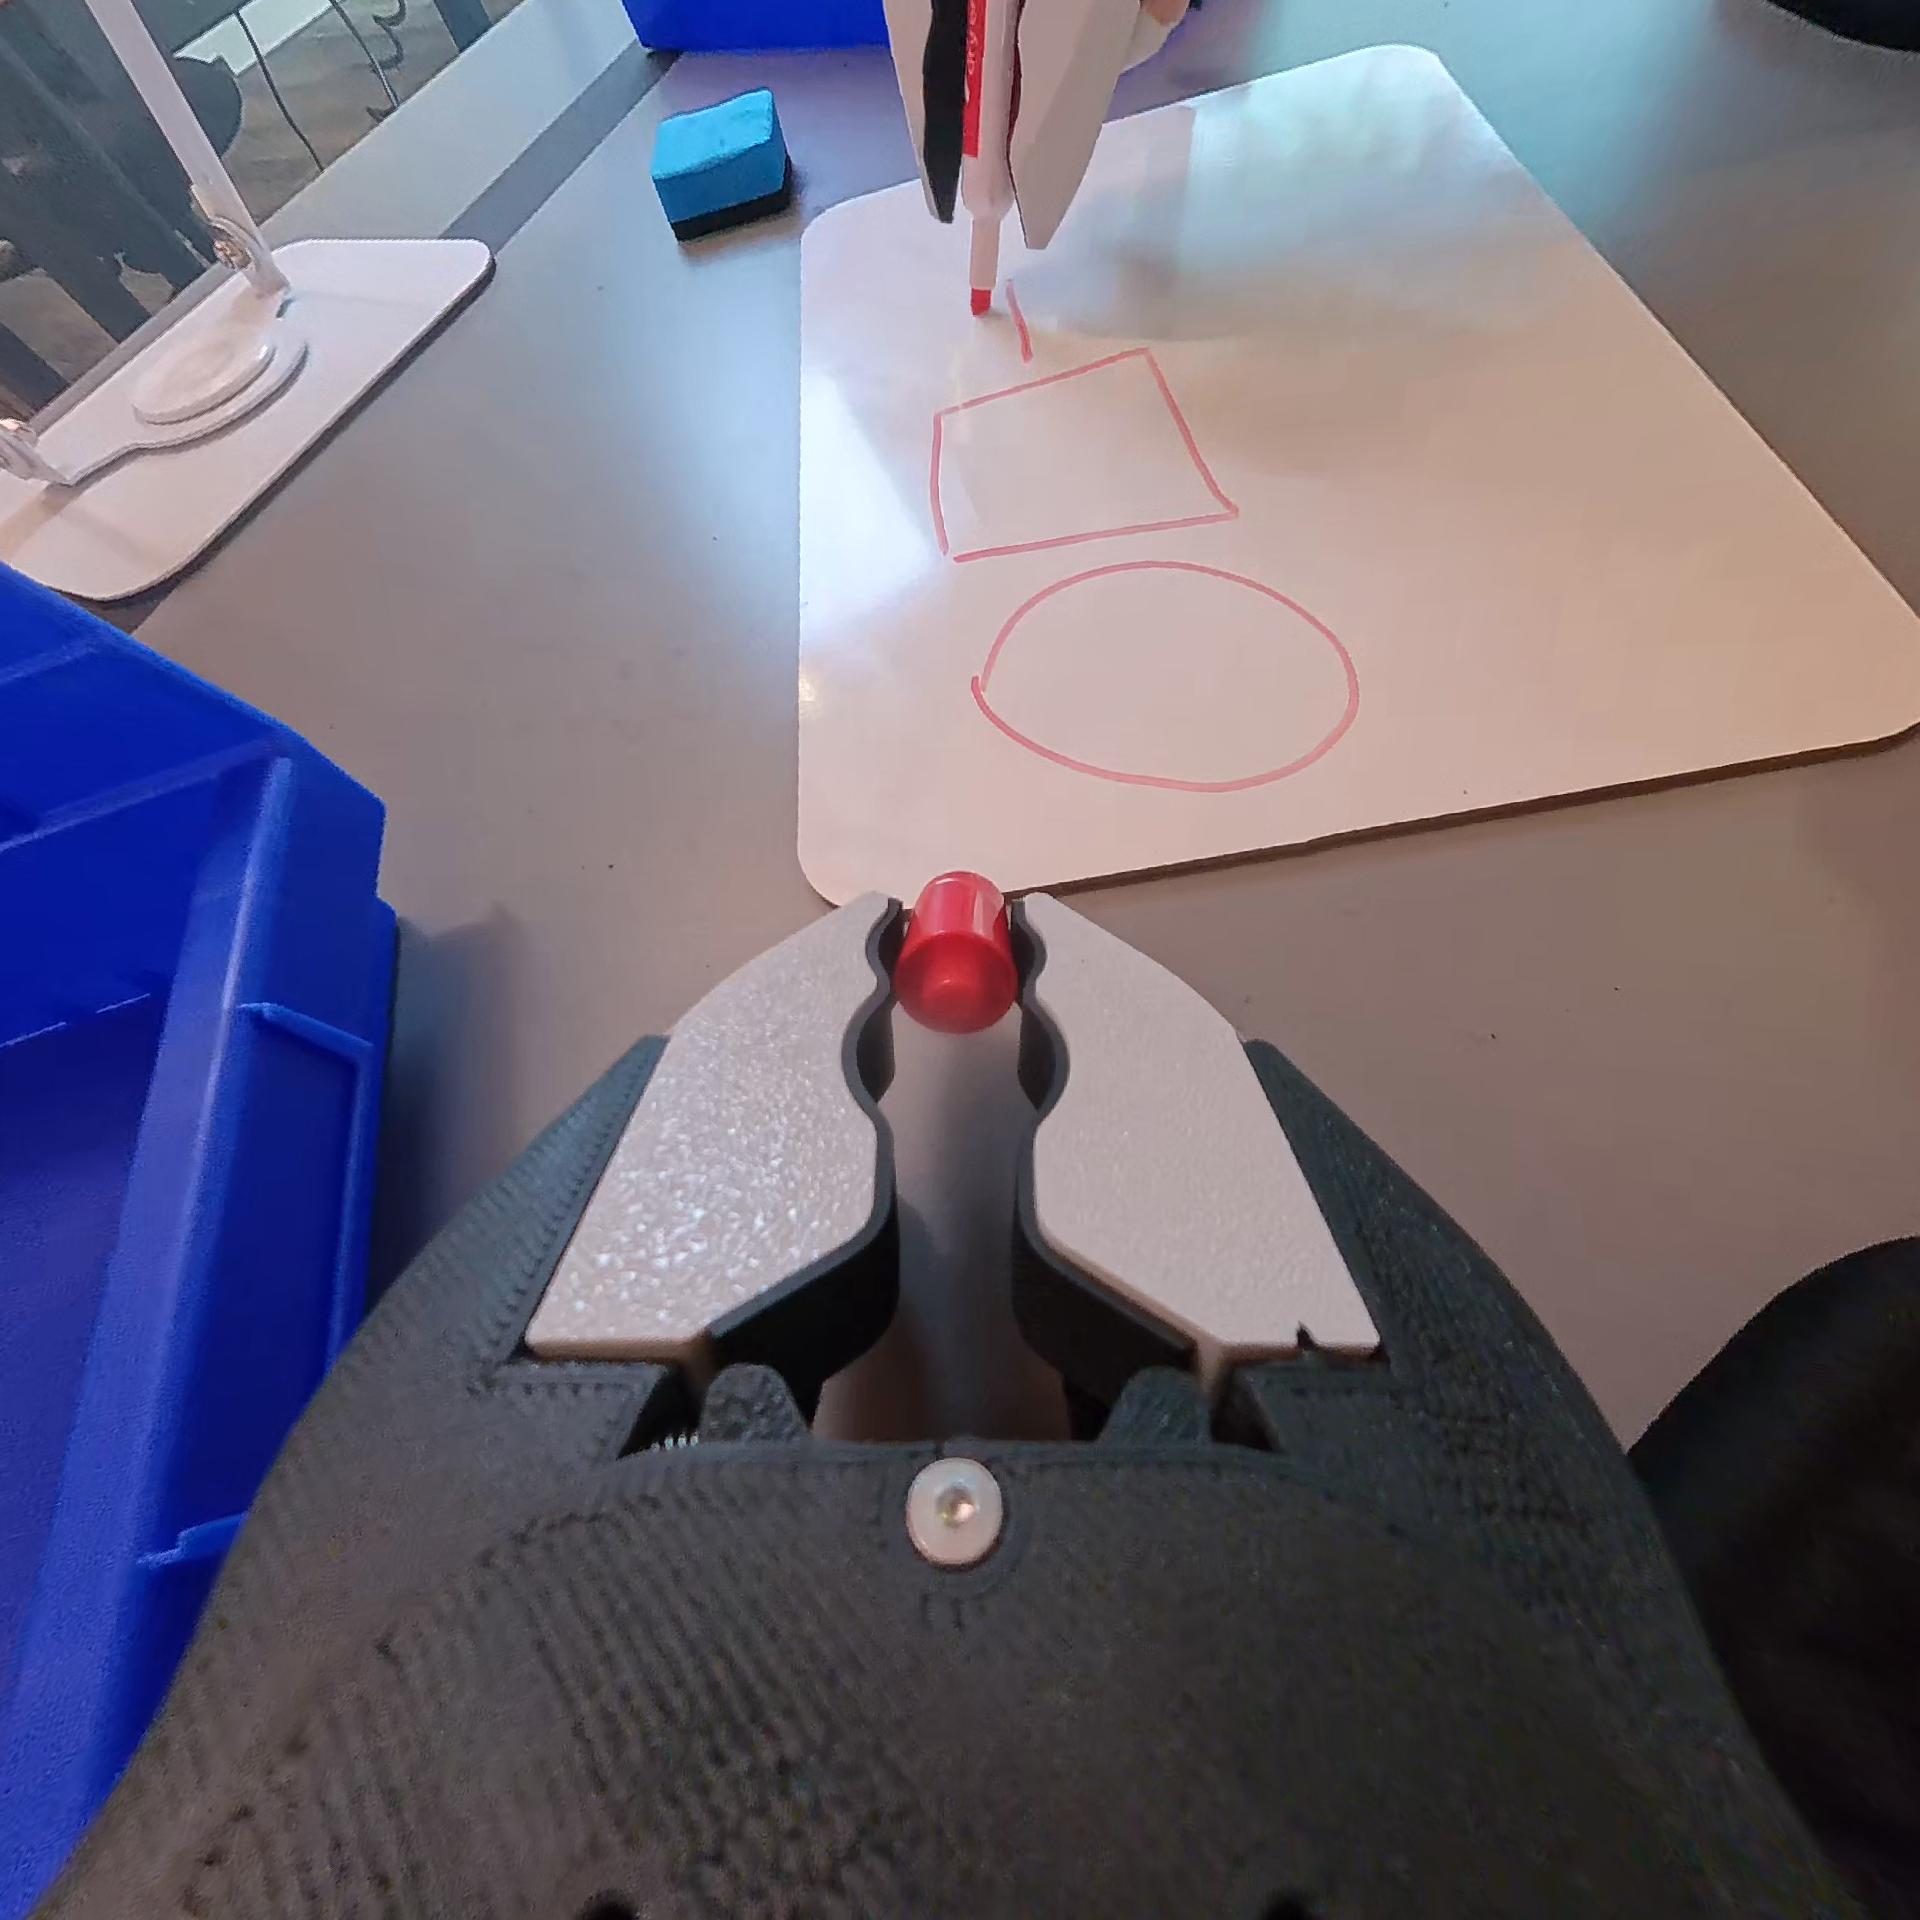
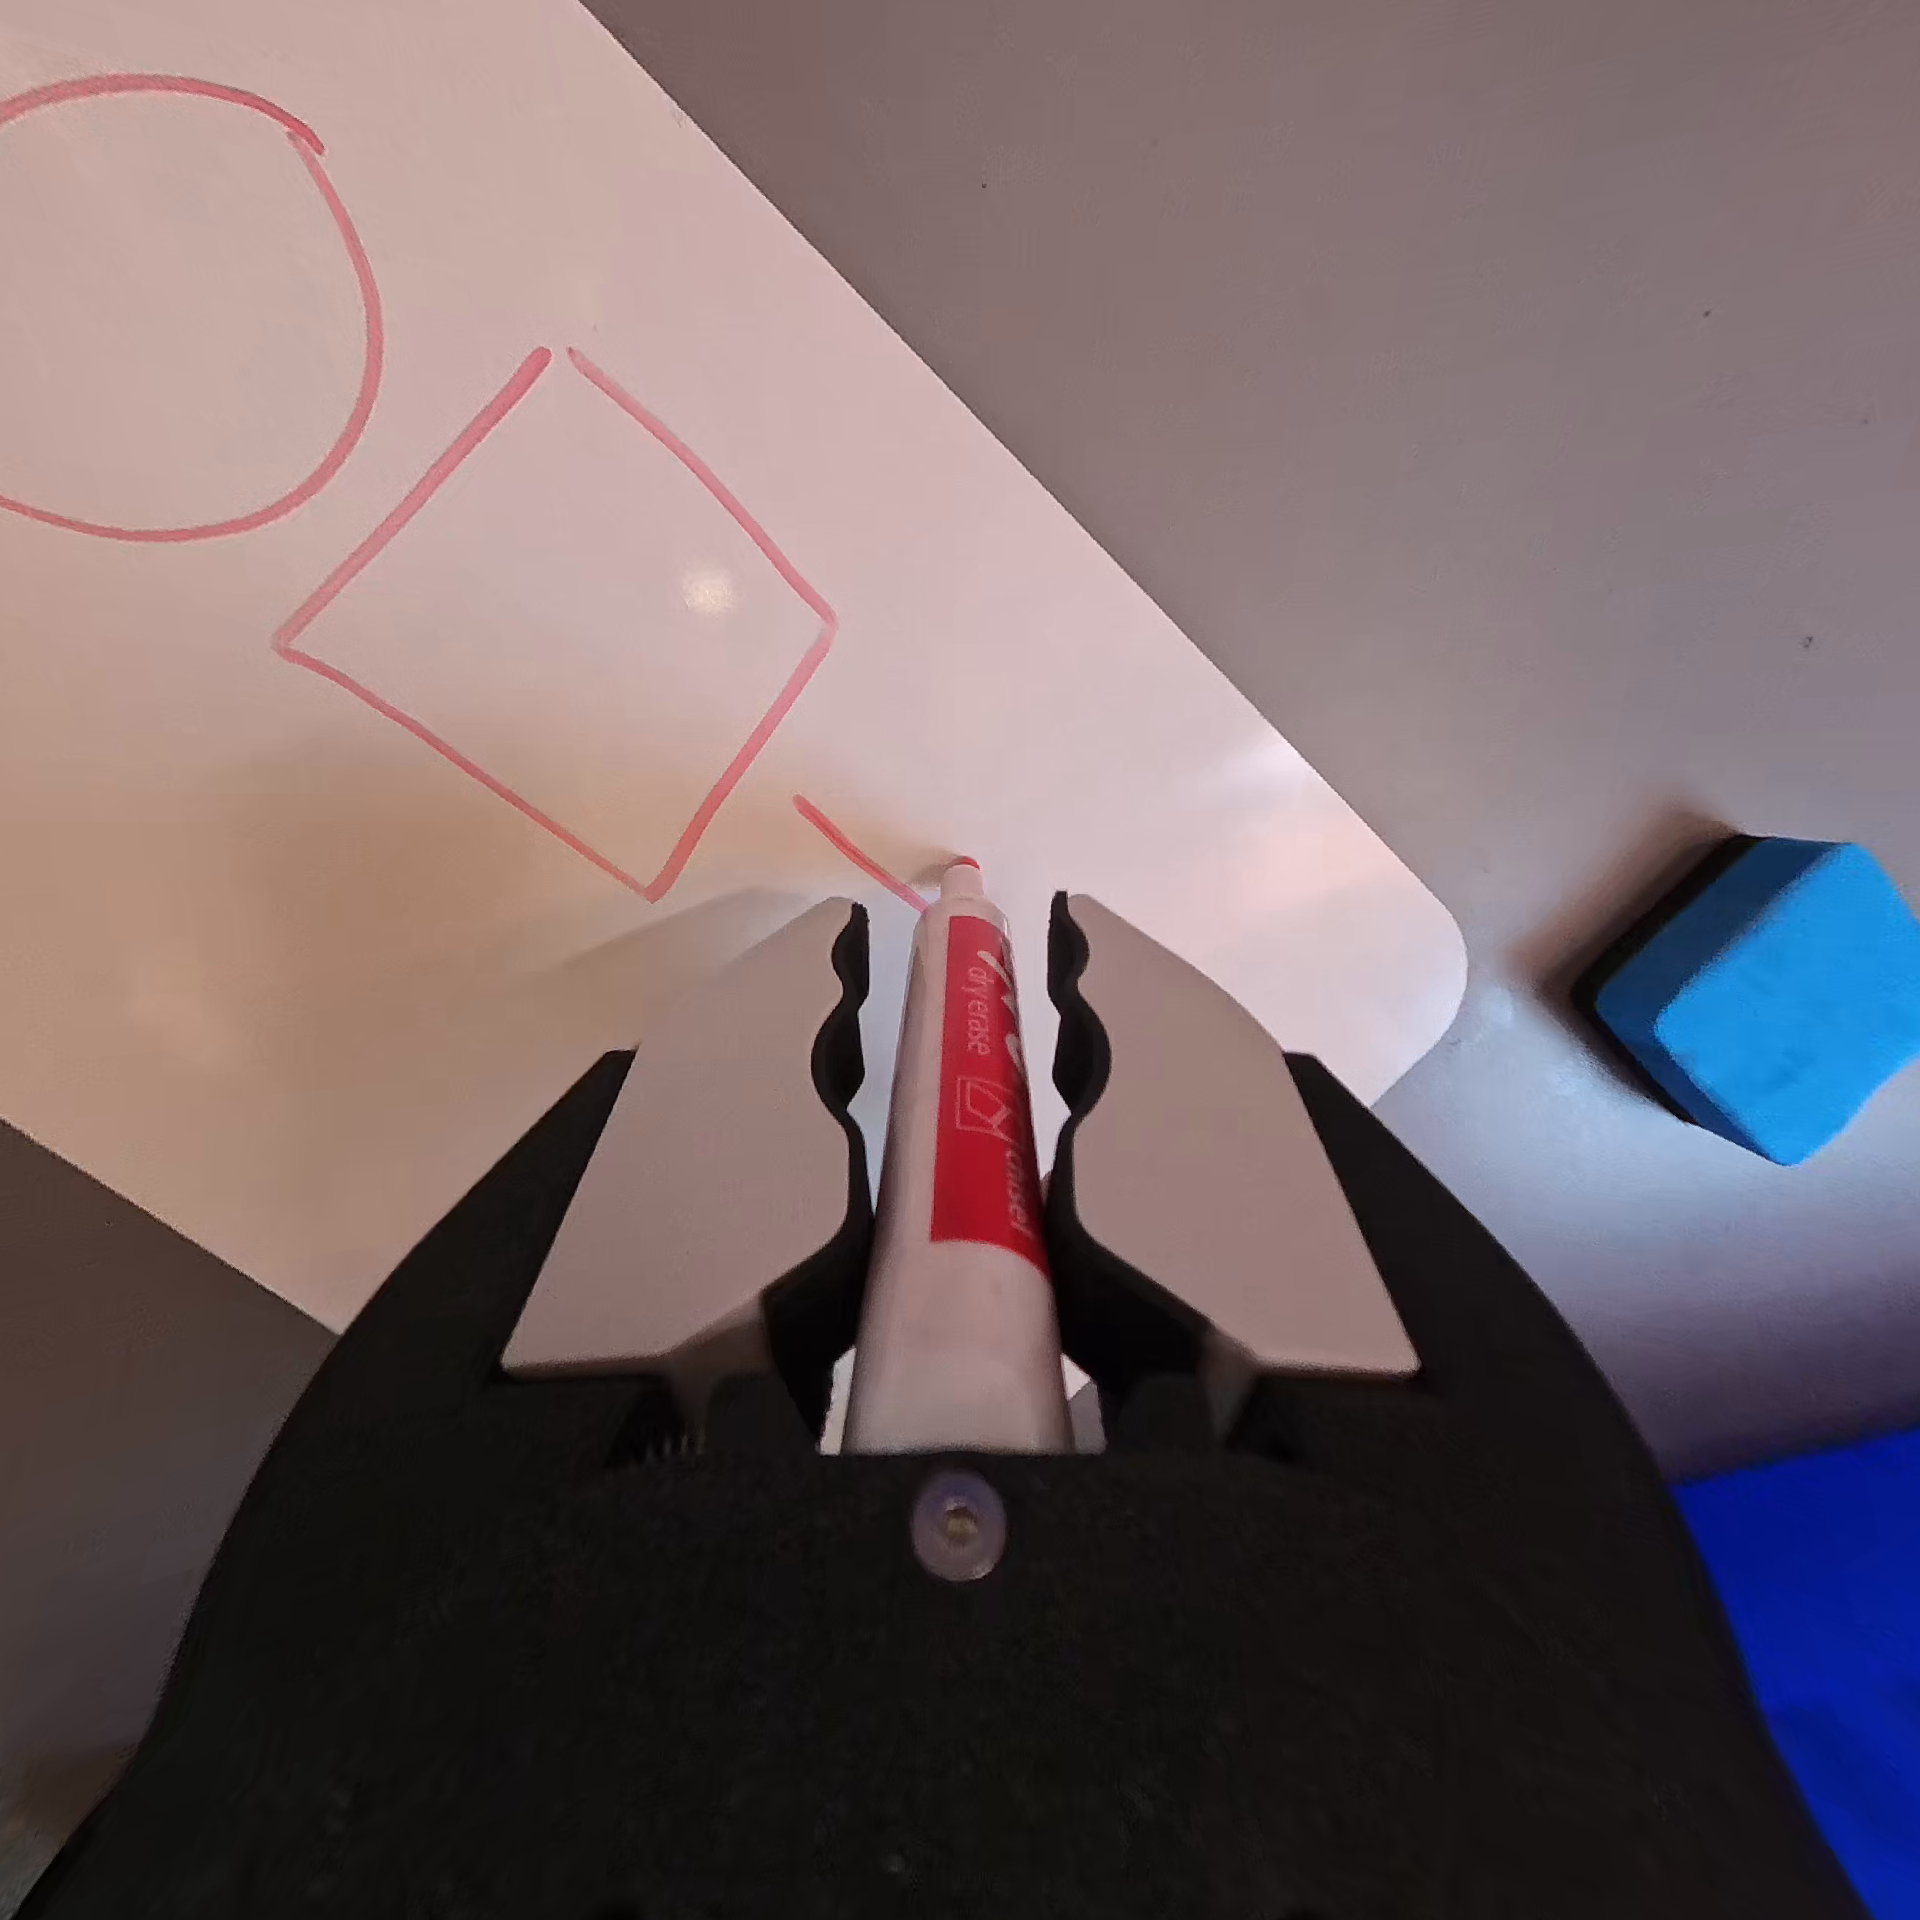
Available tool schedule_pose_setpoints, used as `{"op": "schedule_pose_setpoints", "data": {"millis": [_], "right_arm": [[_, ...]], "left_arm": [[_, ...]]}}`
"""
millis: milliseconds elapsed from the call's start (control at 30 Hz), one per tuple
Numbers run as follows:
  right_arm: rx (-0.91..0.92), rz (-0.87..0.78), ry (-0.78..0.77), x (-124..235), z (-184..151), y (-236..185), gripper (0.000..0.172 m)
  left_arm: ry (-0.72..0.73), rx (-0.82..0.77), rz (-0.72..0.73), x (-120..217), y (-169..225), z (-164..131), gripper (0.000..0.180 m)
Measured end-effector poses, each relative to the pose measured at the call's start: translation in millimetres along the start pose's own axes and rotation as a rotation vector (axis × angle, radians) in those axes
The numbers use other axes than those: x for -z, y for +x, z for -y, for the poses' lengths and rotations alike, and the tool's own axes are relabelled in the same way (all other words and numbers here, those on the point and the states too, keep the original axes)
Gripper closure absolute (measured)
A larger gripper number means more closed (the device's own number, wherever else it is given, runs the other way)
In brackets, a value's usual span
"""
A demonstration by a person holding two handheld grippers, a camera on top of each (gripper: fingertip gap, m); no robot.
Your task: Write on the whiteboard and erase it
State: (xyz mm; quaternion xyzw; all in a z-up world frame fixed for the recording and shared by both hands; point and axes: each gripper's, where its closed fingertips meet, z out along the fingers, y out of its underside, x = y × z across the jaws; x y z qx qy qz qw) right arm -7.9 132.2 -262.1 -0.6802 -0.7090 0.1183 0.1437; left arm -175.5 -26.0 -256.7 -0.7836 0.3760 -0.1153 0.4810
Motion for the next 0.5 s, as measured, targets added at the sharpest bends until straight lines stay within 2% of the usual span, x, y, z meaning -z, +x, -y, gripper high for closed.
{"op": "schedule_pose_setpoints", "data": {"millis": [300,500], "right_arm": [[-0.028,-0.020,-0.023,6.5,-18.1,5.2,0.138],[-0.020,-0.029,-0.024,6.5,-18.0,4.1,0.138]], "left_arm": [[-0.003,0.000,-0.002,-0.3,0.7,-0.4,0.161],[-0.004,-0.001,0.000,-0.4,0.7,-0.3,0.161]]}}
